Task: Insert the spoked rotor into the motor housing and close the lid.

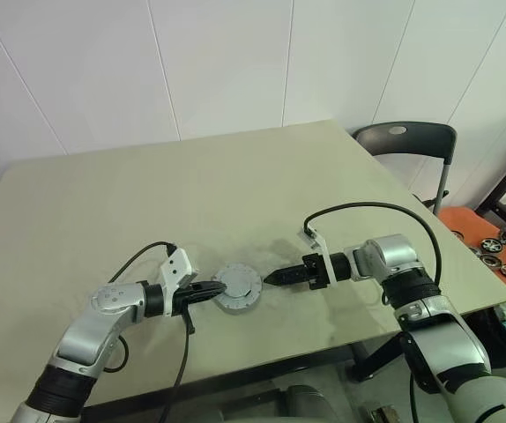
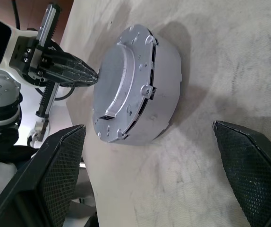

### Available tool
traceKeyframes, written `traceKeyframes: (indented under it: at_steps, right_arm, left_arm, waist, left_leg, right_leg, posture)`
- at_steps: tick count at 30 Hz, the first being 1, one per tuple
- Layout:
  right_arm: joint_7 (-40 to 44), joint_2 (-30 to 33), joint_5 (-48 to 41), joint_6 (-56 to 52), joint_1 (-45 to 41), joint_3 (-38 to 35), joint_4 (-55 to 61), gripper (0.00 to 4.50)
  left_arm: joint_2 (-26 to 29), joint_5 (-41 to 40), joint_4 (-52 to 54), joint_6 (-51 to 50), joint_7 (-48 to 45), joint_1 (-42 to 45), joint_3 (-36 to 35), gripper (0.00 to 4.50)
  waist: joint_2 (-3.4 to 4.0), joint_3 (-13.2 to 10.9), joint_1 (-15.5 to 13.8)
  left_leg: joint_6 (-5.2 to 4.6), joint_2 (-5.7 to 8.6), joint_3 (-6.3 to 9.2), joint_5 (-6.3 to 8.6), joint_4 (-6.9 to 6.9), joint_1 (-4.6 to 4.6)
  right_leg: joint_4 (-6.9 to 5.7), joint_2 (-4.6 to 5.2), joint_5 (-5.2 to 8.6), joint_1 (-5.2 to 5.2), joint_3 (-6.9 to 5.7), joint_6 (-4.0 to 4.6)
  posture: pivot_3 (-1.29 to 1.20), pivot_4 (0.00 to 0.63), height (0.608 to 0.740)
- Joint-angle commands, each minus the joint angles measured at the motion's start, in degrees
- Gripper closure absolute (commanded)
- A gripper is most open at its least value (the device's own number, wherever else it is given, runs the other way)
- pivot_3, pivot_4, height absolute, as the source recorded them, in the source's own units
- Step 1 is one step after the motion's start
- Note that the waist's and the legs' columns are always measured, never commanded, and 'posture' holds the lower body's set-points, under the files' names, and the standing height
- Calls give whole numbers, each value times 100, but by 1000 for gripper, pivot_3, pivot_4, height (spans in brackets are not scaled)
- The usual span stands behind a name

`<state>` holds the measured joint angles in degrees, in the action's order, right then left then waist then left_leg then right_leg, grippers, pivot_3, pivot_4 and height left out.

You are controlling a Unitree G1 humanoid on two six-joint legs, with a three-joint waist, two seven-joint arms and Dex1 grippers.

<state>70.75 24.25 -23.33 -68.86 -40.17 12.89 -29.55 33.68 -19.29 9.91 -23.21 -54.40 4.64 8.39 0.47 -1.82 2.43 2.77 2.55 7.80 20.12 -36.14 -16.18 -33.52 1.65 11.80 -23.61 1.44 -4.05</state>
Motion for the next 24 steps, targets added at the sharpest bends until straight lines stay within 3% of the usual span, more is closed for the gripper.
traceKeyframes:
  at_steps: [1, 9, 16, 24]
  right_arm:
    - [48, 160, -38, -131, 112, 232, 167, 19]
    - [86, 179, -101, -174, -27, 299, 22, 19]
    - [-89, -206, -477, -1008, -467, -13, -326, 19]
    - [-320, -516, -540, -1186, -947, -103, -594, 19]
  left_arm:
    - [57, 135, -155, -205, 44, -159, 158, 4500]
    - [57, 113, -124, -200, 67, -191, 136, 4500]
    - [-35, 119, -135, -179, 145, -179, 154, 4500]
    - [-167, 150, -161, -157, 248, -158, 212, 4500]
  waist:
    - [0, 0, -3]
    - [0, 1, -22]
    - [3, 1, -16]
    - [6, -1, -16]
  left_leg:
    - [0, 0, 0, 0, 0, -1]
    - [-2, 1, 1, 1, 0, -4]
    - [-2, 1, 1, 1, -1, -4]
    - [-1, 2, 4, 1, -11, -6]
  right_leg:
    - [2, 1, 0, 0, 0, -1]
    - [7, 3, 0, 0, 0, -1]
    - [4, 3, -1, 0, 0, 1]
    - [-3, 3, -1, 0, 1, 1]
  posture:
    - [0, 0, 740]
    - [0, 0, 740]
    - [0, 0, 740]
    - [0, 0, 740]
